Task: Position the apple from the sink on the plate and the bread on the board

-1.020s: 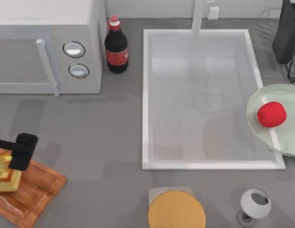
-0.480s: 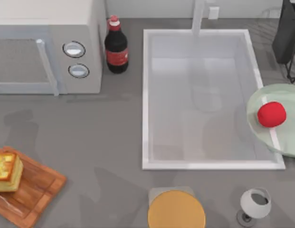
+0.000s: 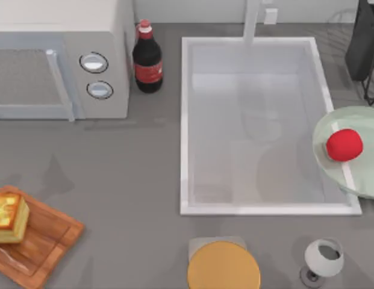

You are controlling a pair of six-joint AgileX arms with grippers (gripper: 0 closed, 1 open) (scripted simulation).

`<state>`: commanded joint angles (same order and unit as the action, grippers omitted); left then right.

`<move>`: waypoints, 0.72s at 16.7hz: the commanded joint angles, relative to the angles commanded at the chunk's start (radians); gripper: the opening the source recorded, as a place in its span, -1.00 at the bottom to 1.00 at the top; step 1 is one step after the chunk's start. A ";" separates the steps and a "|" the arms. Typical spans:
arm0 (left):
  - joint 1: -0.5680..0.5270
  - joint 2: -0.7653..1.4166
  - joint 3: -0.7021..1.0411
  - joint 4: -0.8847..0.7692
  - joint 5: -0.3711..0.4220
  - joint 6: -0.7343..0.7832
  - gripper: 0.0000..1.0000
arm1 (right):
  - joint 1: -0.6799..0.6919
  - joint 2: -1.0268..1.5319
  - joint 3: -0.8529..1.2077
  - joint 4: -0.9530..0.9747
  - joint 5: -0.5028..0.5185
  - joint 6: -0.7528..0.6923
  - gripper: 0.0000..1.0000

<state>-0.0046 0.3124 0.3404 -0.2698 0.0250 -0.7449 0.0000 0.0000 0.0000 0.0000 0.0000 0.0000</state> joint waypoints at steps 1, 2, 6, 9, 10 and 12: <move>0.001 -0.050 -0.043 0.036 -0.002 0.117 1.00 | 0.000 0.000 0.000 0.000 0.000 0.000 1.00; 0.001 -0.096 -0.085 0.071 -0.004 0.225 1.00 | 0.000 0.000 0.000 0.000 0.000 0.000 1.00; 0.003 -0.239 -0.236 0.191 -0.015 0.555 1.00 | 0.000 0.000 0.000 0.000 0.000 0.000 1.00; 0.004 -0.296 -0.313 0.250 -0.022 0.698 1.00 | 0.000 0.000 0.000 0.000 0.000 0.000 1.00; 0.004 -0.305 -0.328 0.260 -0.024 0.724 1.00 | 0.000 0.000 0.000 0.000 0.000 0.000 1.00; 0.005 -0.312 -0.340 0.270 -0.025 0.745 1.00 | 0.000 0.000 0.000 0.000 0.000 0.000 1.00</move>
<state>0.0000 0.0000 0.0000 0.0000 0.0000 0.0000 0.0000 0.0000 0.0000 0.0000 0.0000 0.0000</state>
